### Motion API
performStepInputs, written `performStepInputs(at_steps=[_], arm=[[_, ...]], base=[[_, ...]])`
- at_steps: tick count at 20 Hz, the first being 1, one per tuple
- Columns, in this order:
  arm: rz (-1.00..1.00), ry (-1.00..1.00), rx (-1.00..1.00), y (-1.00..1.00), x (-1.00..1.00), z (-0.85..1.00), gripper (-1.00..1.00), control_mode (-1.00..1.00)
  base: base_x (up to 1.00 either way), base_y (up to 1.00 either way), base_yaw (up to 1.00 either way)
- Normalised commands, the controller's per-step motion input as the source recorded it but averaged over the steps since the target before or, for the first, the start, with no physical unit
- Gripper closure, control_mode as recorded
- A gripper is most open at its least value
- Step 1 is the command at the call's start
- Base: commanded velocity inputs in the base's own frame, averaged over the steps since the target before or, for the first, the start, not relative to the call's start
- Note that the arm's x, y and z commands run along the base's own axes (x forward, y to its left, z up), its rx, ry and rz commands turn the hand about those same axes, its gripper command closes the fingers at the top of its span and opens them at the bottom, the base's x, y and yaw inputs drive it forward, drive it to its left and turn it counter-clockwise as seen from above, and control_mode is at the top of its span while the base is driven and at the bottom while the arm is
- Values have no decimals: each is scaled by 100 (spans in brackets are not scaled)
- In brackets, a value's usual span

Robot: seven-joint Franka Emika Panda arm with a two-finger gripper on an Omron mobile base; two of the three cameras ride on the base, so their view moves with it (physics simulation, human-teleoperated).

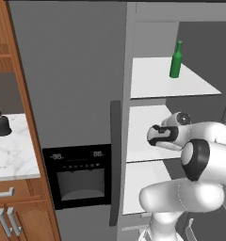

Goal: Place the beer and liquor on the top shelf of the fridge to keep them out of children's reach, and place the squash on lower shelves for easy access.

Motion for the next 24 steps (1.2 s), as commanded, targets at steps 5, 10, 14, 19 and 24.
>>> performStepInputs(at_steps=[5,10,14,19,24], arm=[[0,0,0,-4,31,-2,-100,-100],[0,0,0,-6,4,0,-100,-100],[0,-2,0,0,0,7,-100,-100],[0,0,0,0,-6,42,-100,-100],[0,5,-1,2,-58,59,-100,-100]], base=[[0,0,0],[0,0,0],[0,0,0],[0,0,0],[0,0,0]])
